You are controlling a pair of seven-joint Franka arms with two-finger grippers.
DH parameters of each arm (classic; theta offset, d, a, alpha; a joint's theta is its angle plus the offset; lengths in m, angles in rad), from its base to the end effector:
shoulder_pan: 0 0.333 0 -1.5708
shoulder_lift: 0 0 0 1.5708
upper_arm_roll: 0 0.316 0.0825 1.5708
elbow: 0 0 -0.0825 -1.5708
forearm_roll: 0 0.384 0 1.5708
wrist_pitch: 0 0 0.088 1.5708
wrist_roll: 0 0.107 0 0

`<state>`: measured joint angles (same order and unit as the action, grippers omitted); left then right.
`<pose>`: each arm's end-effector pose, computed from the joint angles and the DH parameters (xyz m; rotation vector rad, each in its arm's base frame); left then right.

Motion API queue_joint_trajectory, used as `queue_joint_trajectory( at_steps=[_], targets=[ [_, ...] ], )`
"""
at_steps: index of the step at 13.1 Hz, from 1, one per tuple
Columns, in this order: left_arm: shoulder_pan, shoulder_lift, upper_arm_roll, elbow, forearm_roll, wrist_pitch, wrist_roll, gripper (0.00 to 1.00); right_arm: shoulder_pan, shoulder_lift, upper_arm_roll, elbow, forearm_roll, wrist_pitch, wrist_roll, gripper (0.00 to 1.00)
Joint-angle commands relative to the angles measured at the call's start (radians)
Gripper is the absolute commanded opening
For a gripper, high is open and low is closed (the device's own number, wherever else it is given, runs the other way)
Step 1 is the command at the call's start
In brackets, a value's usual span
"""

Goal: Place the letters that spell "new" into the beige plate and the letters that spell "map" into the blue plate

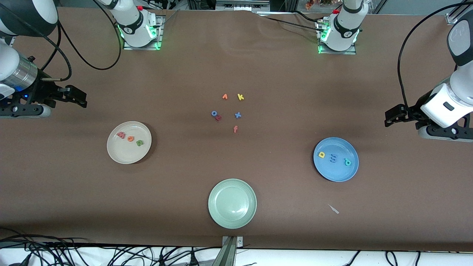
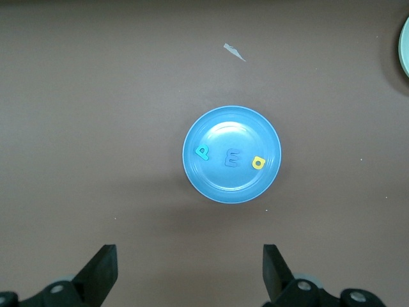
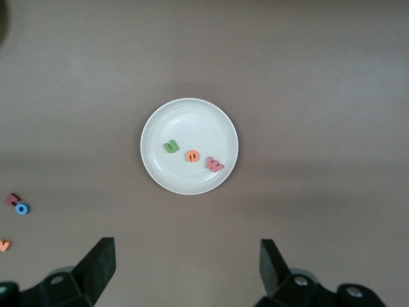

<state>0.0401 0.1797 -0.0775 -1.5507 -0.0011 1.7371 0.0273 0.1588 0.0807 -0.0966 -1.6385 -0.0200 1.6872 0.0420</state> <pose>0.6182 -0.0195 0.5435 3.1251 -0.0988 0.0112 0.5830 0.0363 0.5566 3.1118 0.0358 -0.0469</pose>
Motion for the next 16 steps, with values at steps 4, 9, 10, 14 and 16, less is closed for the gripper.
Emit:
queue_joint_trajectory(
  at_steps=[4,9,10,14,16],
  targets=[
    [-0.002,0.009,-0.002,0.029,0.026,-0.021,0.006,1.00,-0.007,0.013,-0.002,0.034,0.006,-0.026,-0.016,1.00],
    [-0.003,0.010,-0.002,0.030,0.024,-0.025,0.005,1.00,-0.004,0.013,0.000,0.034,0.005,-0.021,-0.005,1.00],
    [-0.003,0.010,-0.002,0.030,0.026,-0.025,0.005,1.00,-0.004,0.013,0.000,0.034,0.005,-0.021,-0.008,1.00],
    [-0.002,0.009,-0.002,0.032,0.026,-0.027,0.005,1.00,-0.004,0.013,0.000,0.042,0.003,-0.026,-0.013,1.00],
    [0.001,0.009,-0.001,0.034,0.026,-0.025,0.005,1.00,-0.004,0.013,0.000,0.046,0.003,-0.026,-0.011,1.00]
  ],
)
